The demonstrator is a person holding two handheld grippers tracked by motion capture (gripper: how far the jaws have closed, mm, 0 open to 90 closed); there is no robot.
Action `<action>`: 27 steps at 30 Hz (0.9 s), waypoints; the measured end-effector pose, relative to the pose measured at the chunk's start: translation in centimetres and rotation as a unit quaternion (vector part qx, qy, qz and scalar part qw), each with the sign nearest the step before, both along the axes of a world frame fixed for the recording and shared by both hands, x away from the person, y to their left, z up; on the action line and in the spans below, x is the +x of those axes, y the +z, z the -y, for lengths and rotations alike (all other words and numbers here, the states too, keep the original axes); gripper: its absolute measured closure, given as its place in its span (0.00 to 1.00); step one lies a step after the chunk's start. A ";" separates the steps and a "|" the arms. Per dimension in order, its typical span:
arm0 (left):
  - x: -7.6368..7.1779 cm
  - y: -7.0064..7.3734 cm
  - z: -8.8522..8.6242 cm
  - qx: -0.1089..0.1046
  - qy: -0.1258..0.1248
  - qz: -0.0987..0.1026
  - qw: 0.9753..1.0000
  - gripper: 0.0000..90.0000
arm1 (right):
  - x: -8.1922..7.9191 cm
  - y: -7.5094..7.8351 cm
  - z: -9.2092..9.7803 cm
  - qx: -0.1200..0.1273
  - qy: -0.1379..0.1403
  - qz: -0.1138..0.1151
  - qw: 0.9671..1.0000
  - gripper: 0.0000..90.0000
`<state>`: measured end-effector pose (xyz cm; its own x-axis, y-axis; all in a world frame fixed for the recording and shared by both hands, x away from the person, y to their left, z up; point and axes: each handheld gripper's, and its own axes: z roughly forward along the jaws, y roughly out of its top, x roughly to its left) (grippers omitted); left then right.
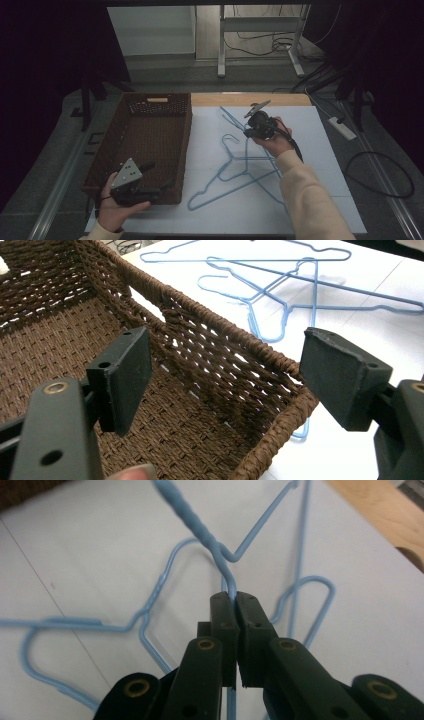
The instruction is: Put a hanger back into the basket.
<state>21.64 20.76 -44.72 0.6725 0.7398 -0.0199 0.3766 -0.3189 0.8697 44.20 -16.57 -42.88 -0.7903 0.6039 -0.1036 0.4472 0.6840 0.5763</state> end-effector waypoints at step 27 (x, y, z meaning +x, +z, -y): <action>-0.2 1.2 1.0 -0.020 -0.004 0.000 1.000 0.23 | -6.4 3.5 5.5 0.268 -0.105 -0.029 0.957 0.98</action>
<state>21.43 19.79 -43.53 0.6787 0.7327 -0.0502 0.3747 -0.2868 0.8817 37.82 -22.05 -39.35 -0.6414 0.7036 0.3057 0.5837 0.1891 0.7896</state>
